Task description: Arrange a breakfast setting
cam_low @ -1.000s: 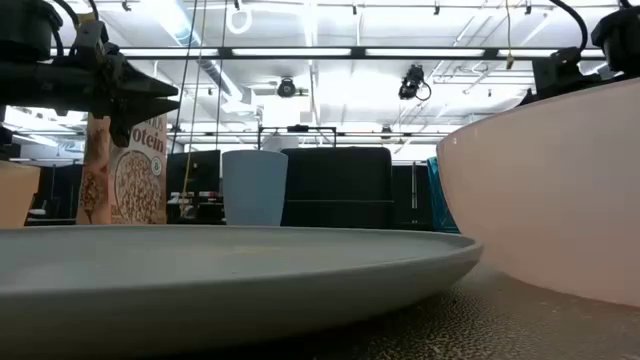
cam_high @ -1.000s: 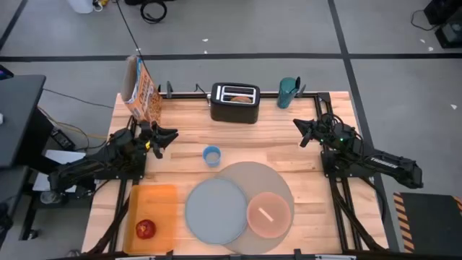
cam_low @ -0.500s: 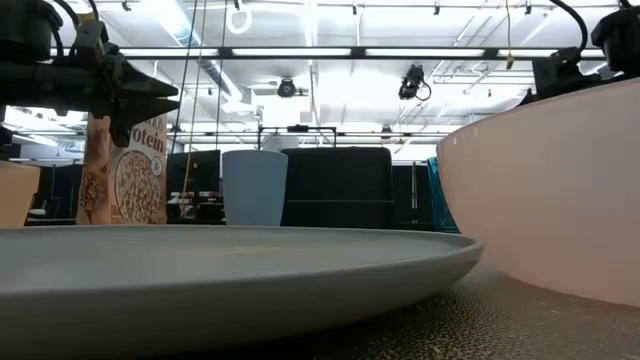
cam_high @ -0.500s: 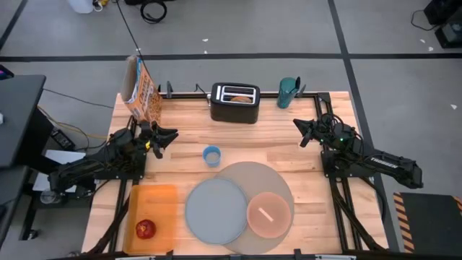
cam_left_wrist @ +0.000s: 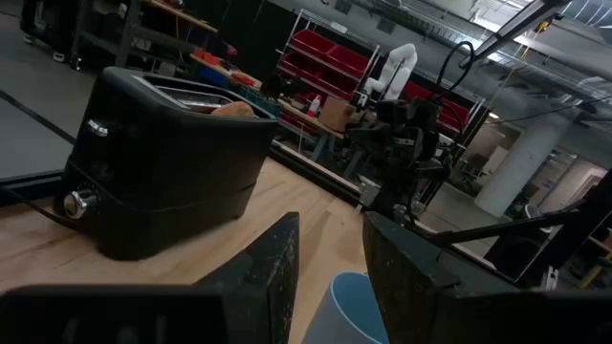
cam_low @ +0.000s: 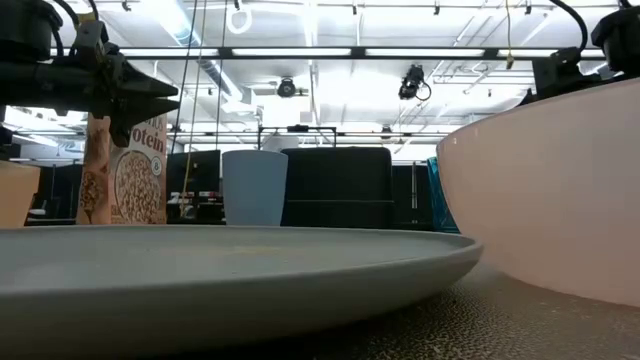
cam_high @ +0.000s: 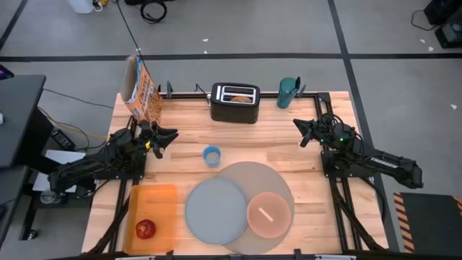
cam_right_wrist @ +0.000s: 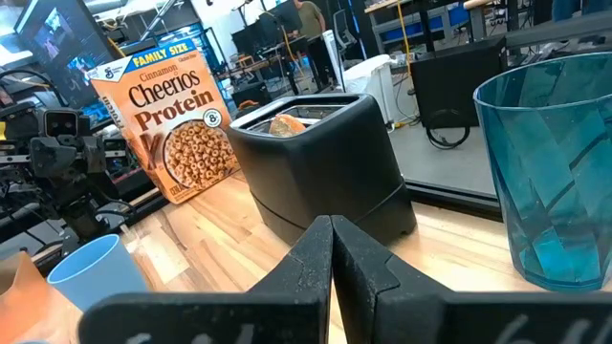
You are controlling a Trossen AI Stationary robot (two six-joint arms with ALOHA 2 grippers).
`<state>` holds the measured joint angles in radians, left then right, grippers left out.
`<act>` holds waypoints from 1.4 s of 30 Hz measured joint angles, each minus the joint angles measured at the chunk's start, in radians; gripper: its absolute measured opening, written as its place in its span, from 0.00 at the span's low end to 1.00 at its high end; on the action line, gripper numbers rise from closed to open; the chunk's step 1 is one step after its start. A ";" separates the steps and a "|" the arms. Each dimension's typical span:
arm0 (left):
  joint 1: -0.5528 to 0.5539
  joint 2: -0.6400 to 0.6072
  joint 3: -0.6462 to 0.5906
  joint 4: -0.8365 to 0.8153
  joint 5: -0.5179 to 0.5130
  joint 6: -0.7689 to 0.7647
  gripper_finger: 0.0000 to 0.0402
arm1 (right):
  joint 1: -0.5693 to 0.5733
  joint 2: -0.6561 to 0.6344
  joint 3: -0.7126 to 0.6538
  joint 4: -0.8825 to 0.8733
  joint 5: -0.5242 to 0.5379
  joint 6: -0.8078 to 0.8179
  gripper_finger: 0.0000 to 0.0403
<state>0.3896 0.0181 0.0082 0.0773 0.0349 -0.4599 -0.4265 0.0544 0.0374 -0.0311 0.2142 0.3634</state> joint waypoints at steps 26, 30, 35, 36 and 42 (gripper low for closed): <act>0.000 0.000 0.000 0.008 0.002 -0.064 0.31 | 0.000 0.000 0.000 0.000 0.000 0.000 0.04; -0.001 0.001 0.000 0.015 0.002 -0.333 0.31 | 0.000 0.000 0.000 0.000 0.000 0.000 0.04; -0.001 0.001 0.000 0.017 -0.040 -0.443 0.31 | 0.000 0.000 0.000 0.000 0.000 0.000 0.04; -0.001 0.001 0.000 0.017 -0.040 -0.451 0.31 | 0.000 0.000 0.000 0.000 0.000 0.000 0.04; 0.000 0.001 0.000 0.028 -0.071 -0.416 0.31 | 0.000 0.000 0.000 0.000 0.000 0.000 0.04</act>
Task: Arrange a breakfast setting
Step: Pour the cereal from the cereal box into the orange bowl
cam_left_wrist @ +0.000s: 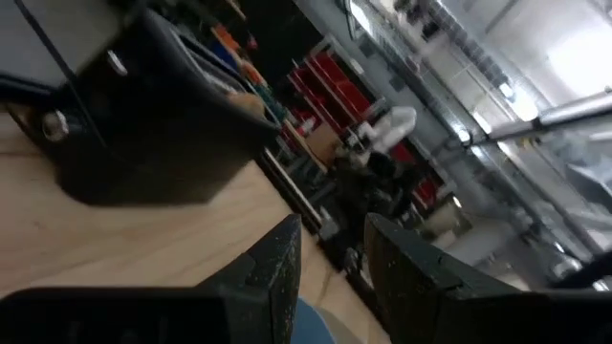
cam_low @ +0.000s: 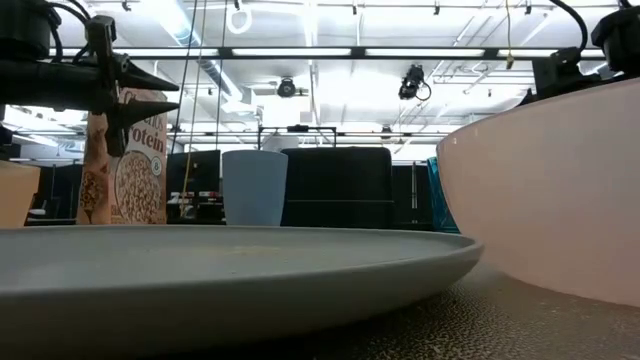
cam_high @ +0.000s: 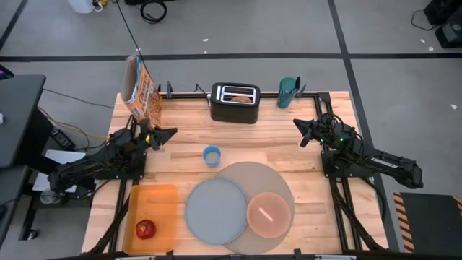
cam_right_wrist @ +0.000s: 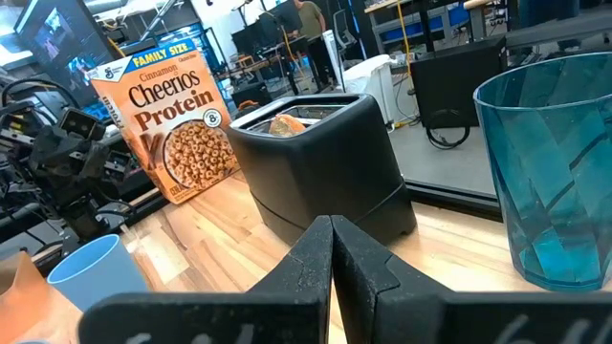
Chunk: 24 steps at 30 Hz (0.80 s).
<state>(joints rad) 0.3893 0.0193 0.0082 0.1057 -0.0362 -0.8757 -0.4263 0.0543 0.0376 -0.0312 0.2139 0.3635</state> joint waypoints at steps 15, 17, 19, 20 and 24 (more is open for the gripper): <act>0.000 0.000 0.000 0.090 -0.415 -0.293 0.31 | -0.001 0.000 0.000 0.075 0.062 0.009 0.04; 0.000 0.000 0.000 0.119 -0.416 -0.341 0.31 | -0.001 0.000 0.000 0.105 0.062 0.020 0.04; 0.000 0.000 0.000 0.128 -0.416 -0.349 0.31 | -0.001 0.000 0.000 0.129 0.042 0.037 0.04; 0.000 0.000 0.000 0.130 -0.416 -0.339 0.31 | -0.001 0.000 0.000 0.128 0.023 0.047 0.04; 0.000 0.000 0.000 0.129 -0.444 -0.283 0.31 | -0.001 0.000 0.000 0.126 -0.024 0.120 0.04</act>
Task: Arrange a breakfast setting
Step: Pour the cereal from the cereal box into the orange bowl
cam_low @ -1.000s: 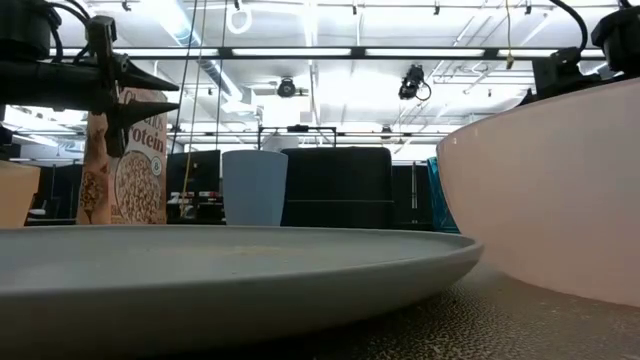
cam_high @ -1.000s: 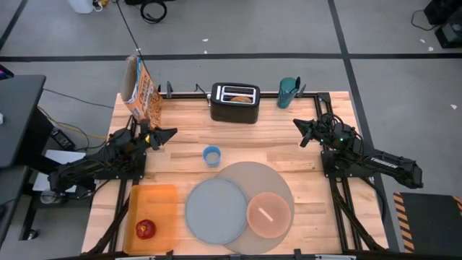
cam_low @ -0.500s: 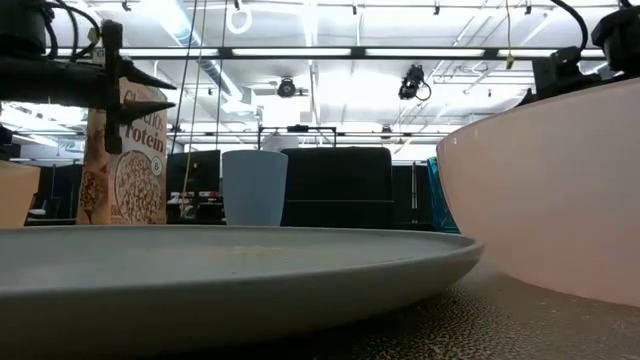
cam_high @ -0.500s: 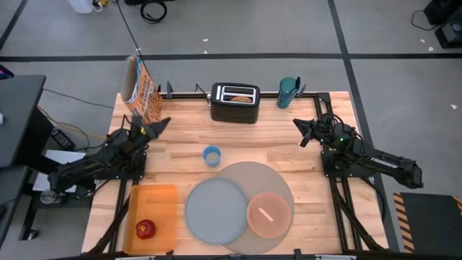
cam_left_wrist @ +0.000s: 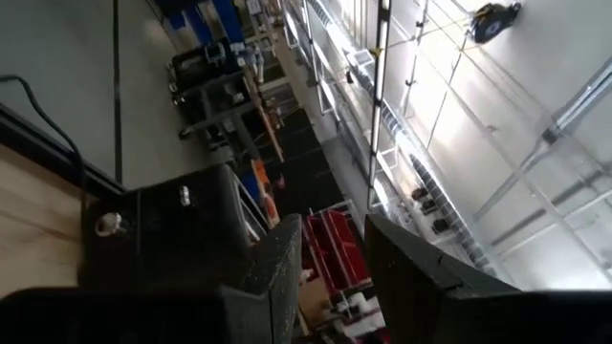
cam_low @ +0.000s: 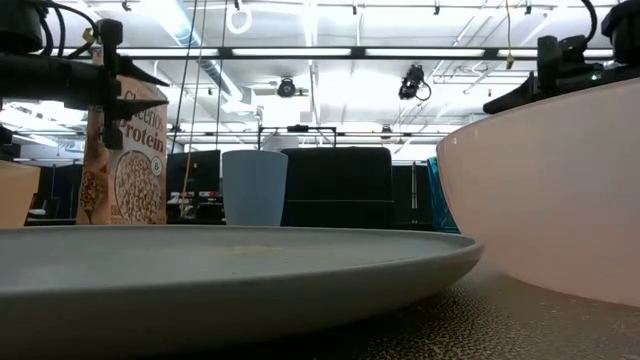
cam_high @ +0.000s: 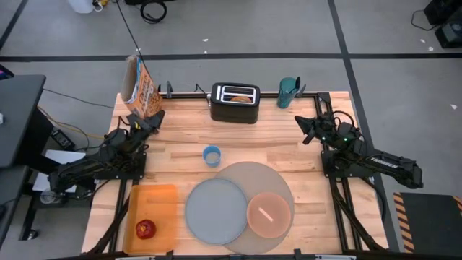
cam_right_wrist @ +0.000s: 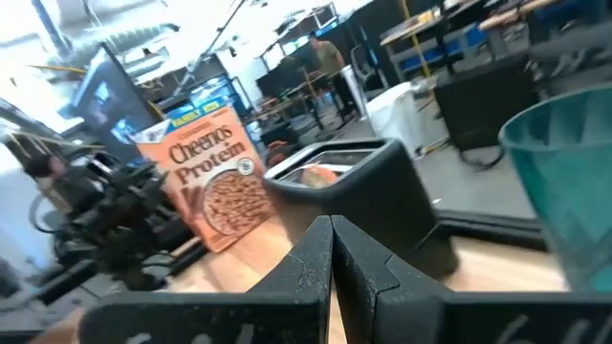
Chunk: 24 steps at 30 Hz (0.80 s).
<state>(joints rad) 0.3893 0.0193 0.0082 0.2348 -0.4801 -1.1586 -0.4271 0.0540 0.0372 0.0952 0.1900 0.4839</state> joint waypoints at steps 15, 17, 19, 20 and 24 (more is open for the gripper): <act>0.000 0.000 0.000 0.013 -0.014 0.019 0.31 | 0.000 0.000 0.000 0.115 -0.131 0.149 0.04; 0.000 0.000 0.000 0.029 0.006 0.019 0.31 | 0.000 0.000 0.000 0.175 -0.108 0.145 0.04; 0.000 0.000 0.000 0.058 0.060 0.044 0.31 | 0.000 0.000 0.000 0.224 -0.084 0.134 0.04; 0.000 0.000 0.000 0.080 0.096 0.070 0.31 | 0.000 0.000 0.000 0.245 -0.078 0.116 0.03; 0.000 0.000 0.000 0.167 0.173 0.155 0.31 | 0.000 0.000 0.000 0.319 -0.031 0.042 0.02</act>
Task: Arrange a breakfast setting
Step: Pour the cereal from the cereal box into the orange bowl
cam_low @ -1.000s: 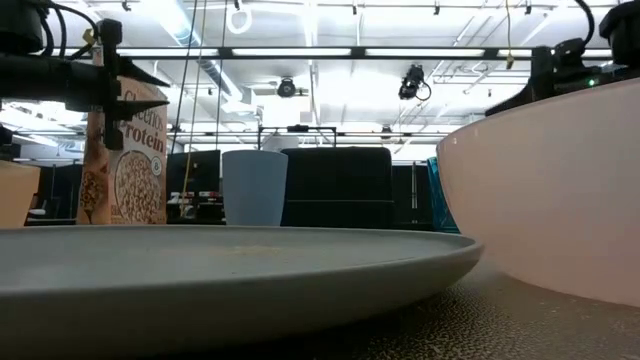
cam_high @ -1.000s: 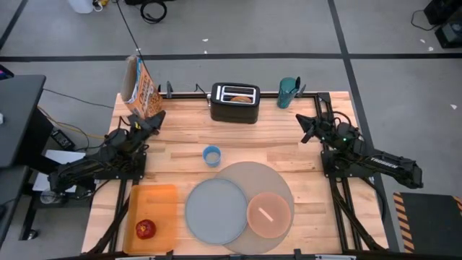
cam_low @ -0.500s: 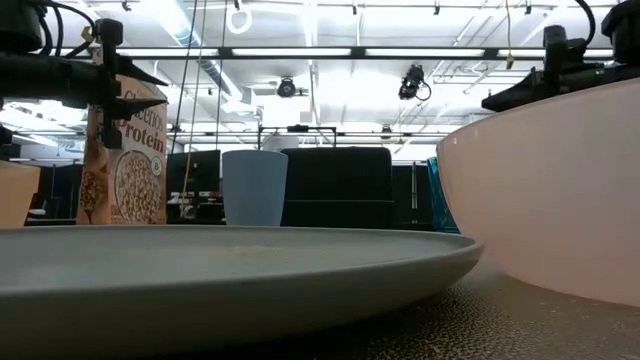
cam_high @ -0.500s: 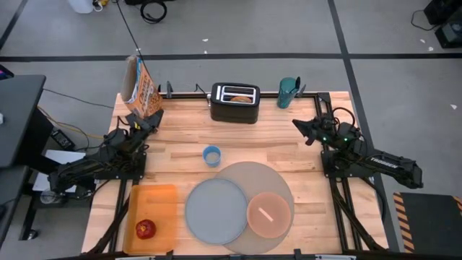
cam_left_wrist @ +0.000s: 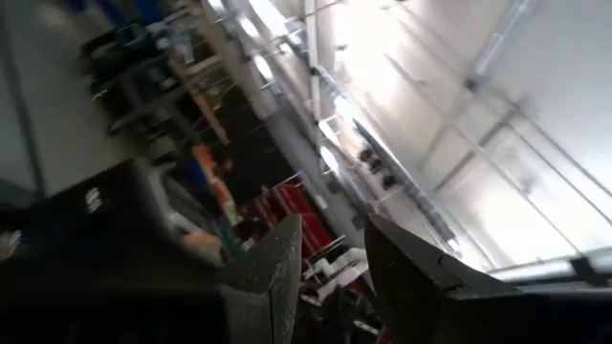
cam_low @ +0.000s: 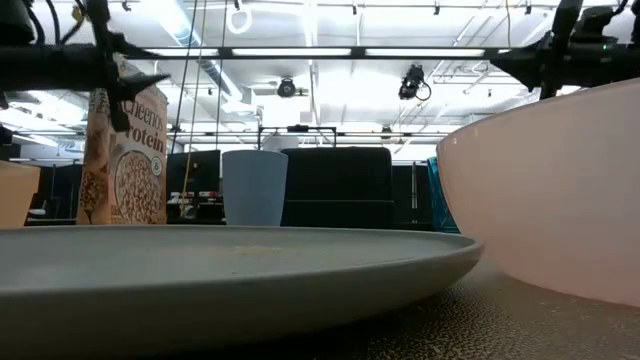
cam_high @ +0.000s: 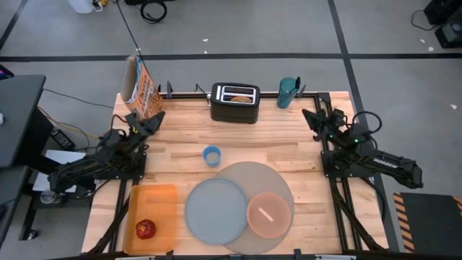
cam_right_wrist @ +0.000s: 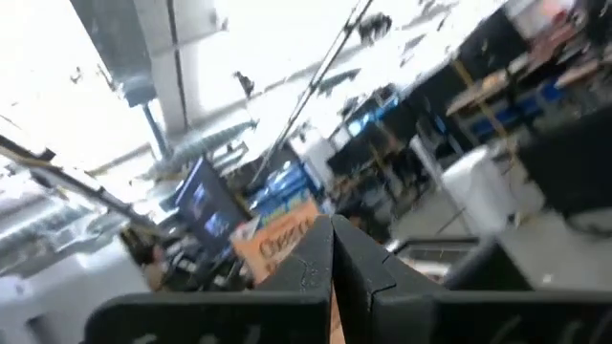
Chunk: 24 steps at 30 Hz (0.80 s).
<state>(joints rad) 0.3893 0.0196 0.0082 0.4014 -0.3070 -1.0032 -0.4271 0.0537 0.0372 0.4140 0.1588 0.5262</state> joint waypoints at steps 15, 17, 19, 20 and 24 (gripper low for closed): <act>-0.001 0.002 0.050 0.175 0.166 -0.035 0.30 | -0.001 0.000 0.000 0.061 0.103 0.314 0.04; -0.001 0.008 0.132 0.132 0.207 -0.009 0.29 | -0.001 0.000 0.000 0.061 0.100 0.362 0.03; -0.001 0.028 0.248 -0.002 0.240 0.050 0.27 | -0.001 0.000 0.000 0.056 0.079 0.395 0.04; -0.004 0.045 0.316 -0.100 0.242 0.093 0.26 | -0.001 0.000 0.000 0.055 0.075 0.409 0.04; -0.007 0.154 0.624 -0.451 0.210 0.278 0.25 | -0.001 0.000 0.000 0.056 0.077 0.420 0.07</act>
<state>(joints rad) 0.3820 0.1738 0.6325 -0.0500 -0.0974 -0.7252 -0.4282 0.0540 0.0372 0.4702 0.2361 0.9467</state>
